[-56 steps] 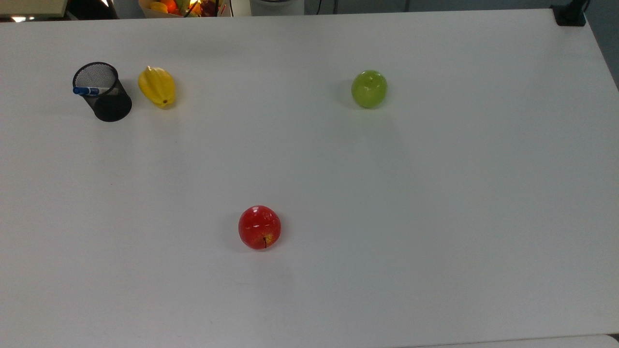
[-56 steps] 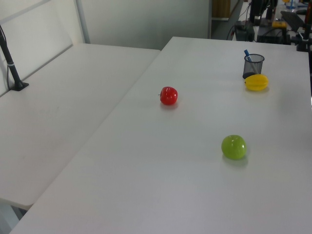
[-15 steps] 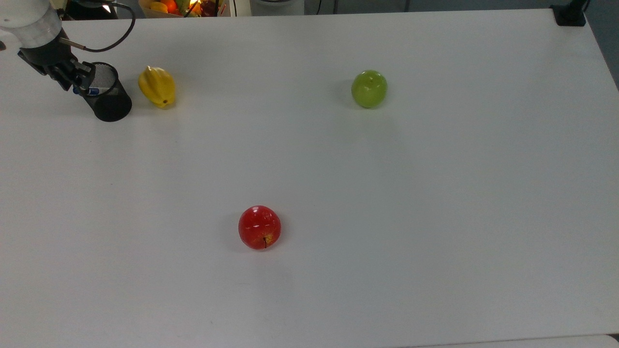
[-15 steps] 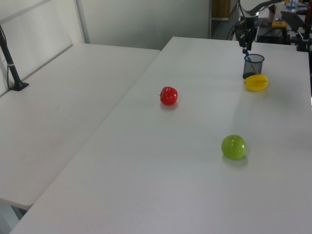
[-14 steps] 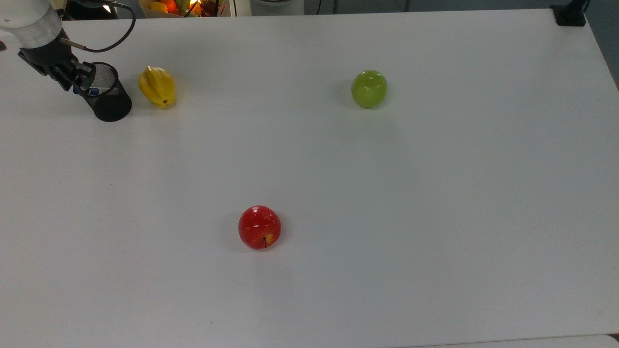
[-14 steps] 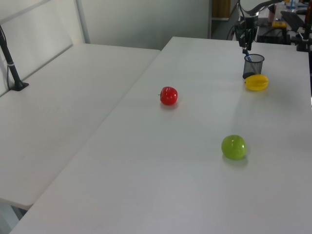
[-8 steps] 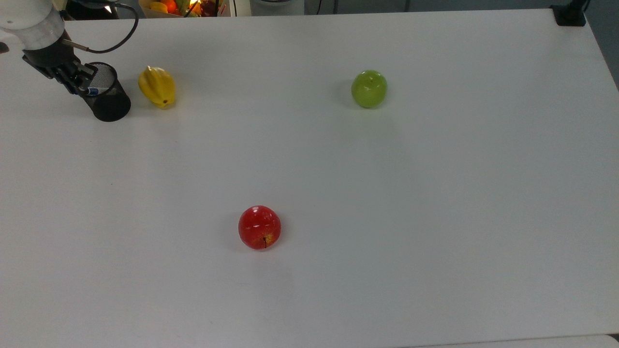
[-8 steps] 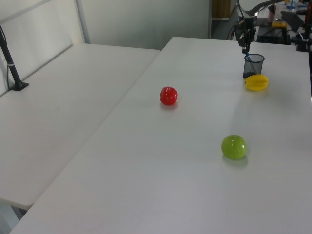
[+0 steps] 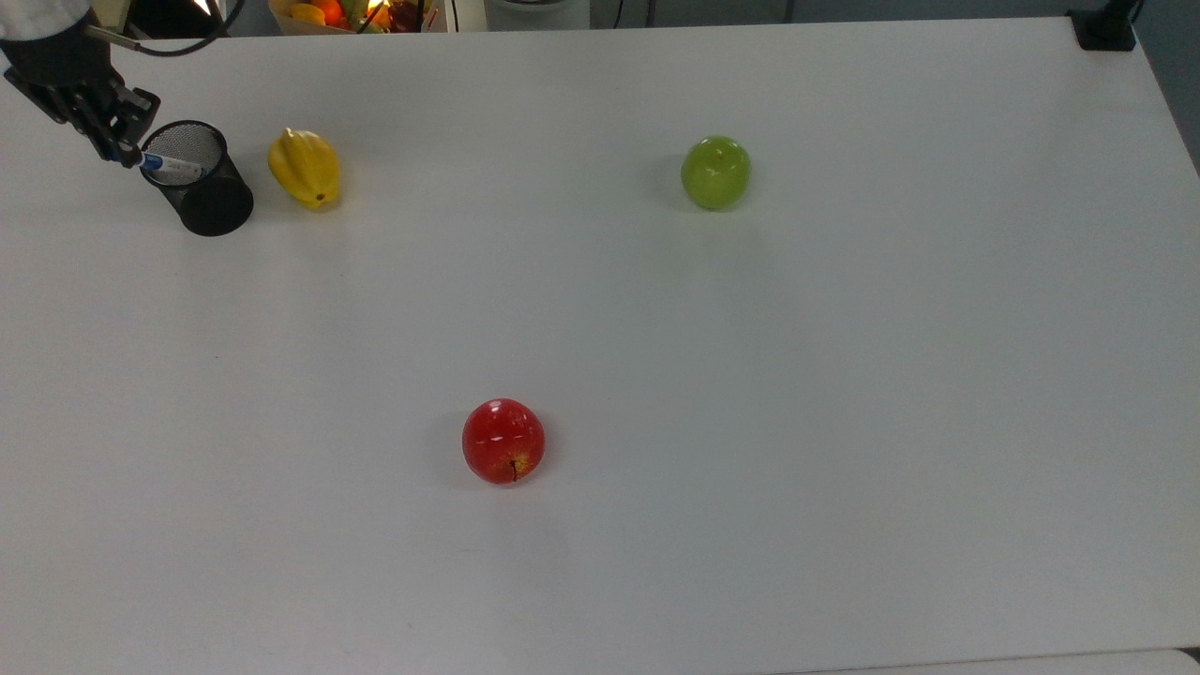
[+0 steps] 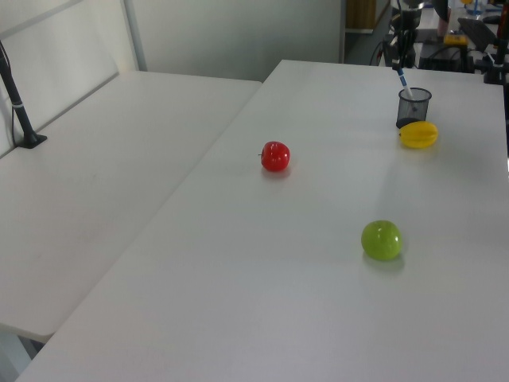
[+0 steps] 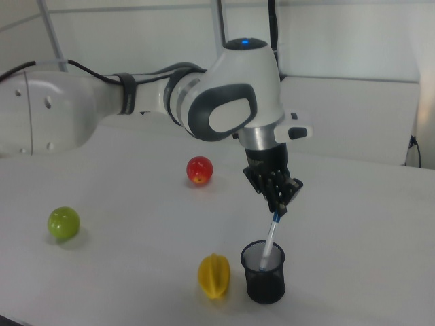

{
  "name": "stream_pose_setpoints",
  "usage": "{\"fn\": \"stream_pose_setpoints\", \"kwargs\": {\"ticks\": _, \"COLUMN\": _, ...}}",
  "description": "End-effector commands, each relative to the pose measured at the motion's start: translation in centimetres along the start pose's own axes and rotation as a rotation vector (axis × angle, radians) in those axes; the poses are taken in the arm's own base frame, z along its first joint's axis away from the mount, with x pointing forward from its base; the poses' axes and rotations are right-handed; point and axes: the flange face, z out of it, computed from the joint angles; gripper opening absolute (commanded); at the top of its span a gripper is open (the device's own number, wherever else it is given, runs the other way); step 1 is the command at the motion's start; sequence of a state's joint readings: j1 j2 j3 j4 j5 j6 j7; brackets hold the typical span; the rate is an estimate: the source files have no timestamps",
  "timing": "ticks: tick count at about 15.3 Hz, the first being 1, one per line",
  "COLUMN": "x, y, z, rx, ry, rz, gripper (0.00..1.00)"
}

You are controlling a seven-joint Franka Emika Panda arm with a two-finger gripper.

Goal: Take marker pen
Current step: 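Lift the marker up out of the pen cup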

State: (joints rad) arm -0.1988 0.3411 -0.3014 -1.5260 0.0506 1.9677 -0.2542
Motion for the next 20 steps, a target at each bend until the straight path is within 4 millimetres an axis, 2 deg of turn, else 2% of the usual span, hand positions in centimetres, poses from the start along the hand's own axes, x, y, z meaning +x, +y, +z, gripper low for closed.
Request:
{"fn": "stream_pose_setpoints", "kwargs": {"ticks": 1, "x": -1.9, "y": 0.1, "z": -5.6, "rx": 0.066, "ry": 0.05, "rz": 0.006, "gripper": 0.03}}
{"fn": "stream_pose_setpoints", "kwargs": {"ticks": 2, "x": -3.4, "y": -0.2, "z": -8.3, "rx": 0.092, "ry": 0.032, "rz": -0.002, "gripper": 0.03}}
{"fn": "stream_pose_setpoints", "kwargs": {"ticks": 4, "x": -5.9, "y": -0.9, "z": -12.3, "rx": 0.126, "ry": 0.011, "rz": -0.022, "gripper": 0.03}}
{"fn": "stream_pose_setpoints", "kwargs": {"ticks": 5, "x": -7.0, "y": -2.4, "z": -13.9, "rx": 0.147, "ry": -0.011, "rz": -0.052, "gripper": 0.03}}
{"fn": "stream_pose_setpoints", "kwargs": {"ticks": 6, "x": -7.9, "y": -3.6, "z": -14.3, "rx": 0.164, "ry": -0.046, "rz": -0.072, "gripper": 0.03}}
{"fn": "stream_pose_setpoints", "kwargs": {"ticks": 10, "x": -10.2, "y": -9.4, "z": -14.8, "rx": 0.213, "ry": -0.152, "rz": -0.16, "gripper": 0.03}}
{"fn": "stream_pose_setpoints", "kwargs": {"ticks": 14, "x": -11.2, "y": -14.0, "z": -14.7, "rx": 0.225, "ry": -0.221, "rz": -0.235, "gripper": 0.03}}
{"fn": "stream_pose_setpoints", "kwargs": {"ticks": 16, "x": -11.7, "y": -18.2, "z": -13.0, "rx": 0.221, "ry": -0.26, "rz": -0.288, "gripper": 0.03}}
{"fn": "stream_pose_setpoints", "kwargs": {"ticks": 17, "x": -12.0, "y": -19.6, "z": -12.0, "rx": 0.219, "ry": -0.281, "rz": -0.314, "gripper": 0.03}}
{"fn": "stream_pose_setpoints", "kwargs": {"ticks": 20, "x": -12.4, "y": -22.2, "z": -10.1, "rx": 0.214, "ry": -0.326, "rz": -0.359, "gripper": 0.03}}
